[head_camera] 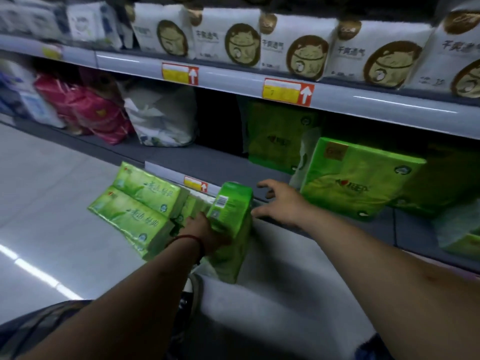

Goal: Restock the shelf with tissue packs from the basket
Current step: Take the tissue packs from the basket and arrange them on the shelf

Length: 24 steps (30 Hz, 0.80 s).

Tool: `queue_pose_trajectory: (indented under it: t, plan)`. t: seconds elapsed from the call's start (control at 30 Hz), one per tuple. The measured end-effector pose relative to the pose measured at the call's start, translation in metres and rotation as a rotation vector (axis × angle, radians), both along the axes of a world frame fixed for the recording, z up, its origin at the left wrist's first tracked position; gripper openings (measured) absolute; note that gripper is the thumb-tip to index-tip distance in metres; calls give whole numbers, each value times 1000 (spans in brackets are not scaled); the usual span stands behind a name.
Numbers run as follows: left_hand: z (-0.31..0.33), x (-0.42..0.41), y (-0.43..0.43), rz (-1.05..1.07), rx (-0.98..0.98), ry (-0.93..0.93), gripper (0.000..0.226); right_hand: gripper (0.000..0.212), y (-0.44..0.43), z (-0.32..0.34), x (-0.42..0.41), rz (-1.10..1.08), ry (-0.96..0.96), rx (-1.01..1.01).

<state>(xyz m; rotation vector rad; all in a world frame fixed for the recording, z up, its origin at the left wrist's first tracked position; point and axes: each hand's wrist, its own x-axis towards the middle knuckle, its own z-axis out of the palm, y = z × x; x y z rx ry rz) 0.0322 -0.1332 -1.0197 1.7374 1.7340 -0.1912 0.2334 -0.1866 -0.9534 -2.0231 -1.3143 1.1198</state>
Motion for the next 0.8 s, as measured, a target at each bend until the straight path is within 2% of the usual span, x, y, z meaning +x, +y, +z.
queue_pose_trajectory:
  t: [0.13,0.27,0.4,0.6,0.7,0.8]
  plan:
    - [-15,12,10,-7,-55,-4,126,83,23,-17,-29,86,3,-53]
    - [-32,35,15,-3,-115,129,150,66,35,-36,-29,151,-49,-114]
    - [-35,50,20,27,-70,186,155,58,31,-43,-13,167,-103,-160]
    - [-29,53,29,115,-64,91,149,59,21,-36,15,160,-132,-195]
    - [-32,39,41,196,-5,4,133,69,21,-31,22,128,-139,-215]
    - [0,26,40,273,17,-103,109,72,19,-23,24,111,-167,-206]
